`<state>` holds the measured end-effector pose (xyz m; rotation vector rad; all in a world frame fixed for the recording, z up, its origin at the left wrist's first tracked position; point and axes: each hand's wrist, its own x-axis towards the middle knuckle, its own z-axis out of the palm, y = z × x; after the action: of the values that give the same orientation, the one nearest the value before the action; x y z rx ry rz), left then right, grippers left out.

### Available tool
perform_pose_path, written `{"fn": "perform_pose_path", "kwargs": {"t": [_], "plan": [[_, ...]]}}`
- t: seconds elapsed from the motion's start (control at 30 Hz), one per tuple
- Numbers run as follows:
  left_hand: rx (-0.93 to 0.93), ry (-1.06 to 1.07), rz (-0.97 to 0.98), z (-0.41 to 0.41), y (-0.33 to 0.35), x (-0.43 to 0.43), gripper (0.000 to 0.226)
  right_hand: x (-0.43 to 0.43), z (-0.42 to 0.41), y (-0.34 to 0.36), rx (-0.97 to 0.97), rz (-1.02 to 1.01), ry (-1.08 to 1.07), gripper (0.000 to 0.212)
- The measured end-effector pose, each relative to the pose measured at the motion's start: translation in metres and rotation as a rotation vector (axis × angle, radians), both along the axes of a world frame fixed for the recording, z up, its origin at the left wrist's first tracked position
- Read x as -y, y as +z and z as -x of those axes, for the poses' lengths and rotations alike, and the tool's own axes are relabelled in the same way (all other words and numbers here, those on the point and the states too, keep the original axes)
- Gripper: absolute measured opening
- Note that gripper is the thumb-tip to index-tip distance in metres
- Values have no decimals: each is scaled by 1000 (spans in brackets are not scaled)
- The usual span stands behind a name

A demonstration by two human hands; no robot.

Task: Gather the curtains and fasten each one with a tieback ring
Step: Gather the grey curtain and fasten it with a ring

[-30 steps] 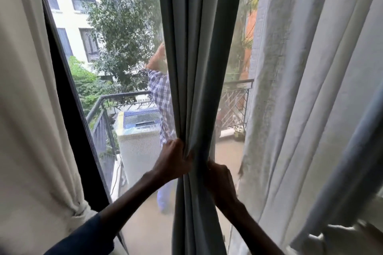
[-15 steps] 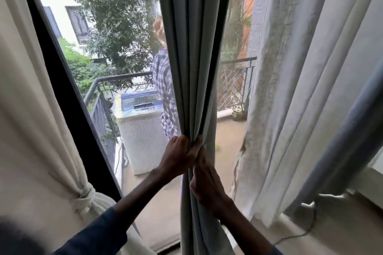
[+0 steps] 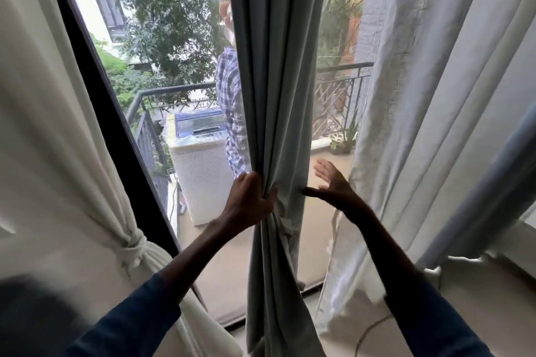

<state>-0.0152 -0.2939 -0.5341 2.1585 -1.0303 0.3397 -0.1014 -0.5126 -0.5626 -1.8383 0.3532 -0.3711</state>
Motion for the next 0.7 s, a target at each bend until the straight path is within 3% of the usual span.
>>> {"fn": "perform_pose_path", "kwargs": {"t": [0.1,0.23,0.33,0.4,0.6,0.7], "plan": [[-8,-31,-4,-5,1,-9,65,6,-10,-5,-34,-99,268,78],[-79,-72,-12,-11,6,-20,58,-10,-14,-16,-30,-177,350,53],[-168,-112,-53,-15,9,-26,42,-21,-13,-23,-28,-194,348,60],[-204,-134,-68,-17,11,-27,44,-25,-11,-26,-29,-200,324,62],[-159,-74,-10,-16,5,-24,43,-24,1,-37,56,-101,135,34],[-80,-8,36,-9,1,-18,60,-35,8,-48,75,-163,17,31]]}}
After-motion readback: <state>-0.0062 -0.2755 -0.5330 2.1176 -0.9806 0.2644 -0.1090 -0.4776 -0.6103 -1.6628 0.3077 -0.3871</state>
